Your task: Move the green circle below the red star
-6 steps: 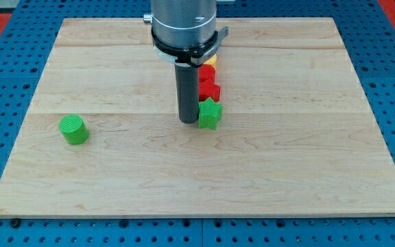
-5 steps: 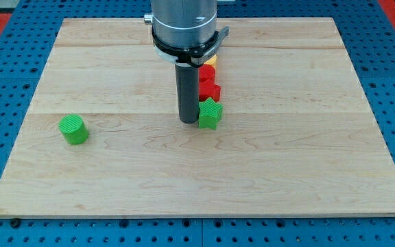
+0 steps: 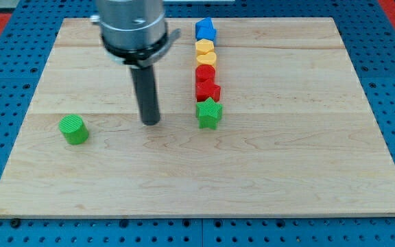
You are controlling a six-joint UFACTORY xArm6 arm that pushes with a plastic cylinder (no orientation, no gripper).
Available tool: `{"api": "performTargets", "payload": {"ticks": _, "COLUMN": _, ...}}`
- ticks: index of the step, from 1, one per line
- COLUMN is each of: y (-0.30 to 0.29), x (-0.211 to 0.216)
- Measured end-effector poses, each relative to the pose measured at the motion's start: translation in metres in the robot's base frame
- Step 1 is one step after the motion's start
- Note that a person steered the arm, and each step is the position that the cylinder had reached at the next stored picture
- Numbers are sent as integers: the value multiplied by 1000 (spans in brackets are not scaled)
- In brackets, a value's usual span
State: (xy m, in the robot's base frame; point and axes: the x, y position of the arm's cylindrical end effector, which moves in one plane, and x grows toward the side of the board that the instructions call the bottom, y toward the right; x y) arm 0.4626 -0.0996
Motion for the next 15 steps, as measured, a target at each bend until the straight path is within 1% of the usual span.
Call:
{"api": "performTargets", "payload": {"ticks": 1, "y": -46, "x": -1}}
{"api": "performTargets", "payload": {"ticks": 3, "y": -145, "x": -21}}
{"api": "performTargets", "payload": {"ticks": 4, "y": -164, "x": -18}}
{"api": "performTargets", "payload": {"ticks": 5, "y": -126, "x": -6}}
{"api": "performTargets", "payload": {"ticks": 6, "y": -106, "x": 13}}
{"api": "performTargets", "payload": {"ticks": 7, "y": -128, "x": 27}}
{"api": "performTargets", "payload": {"ticks": 8, "y": -124, "x": 46}}
{"api": "performTargets", "payload": {"ticks": 9, "y": -95, "x": 46}}
{"api": "performTargets", "payload": {"ticks": 12, "y": -38, "x": 35}}
{"api": "performTargets", "payload": {"ticks": 14, "y": 10, "x": 30}}
{"api": "performTargets", "payload": {"ticks": 15, "y": 10, "x": 24}}
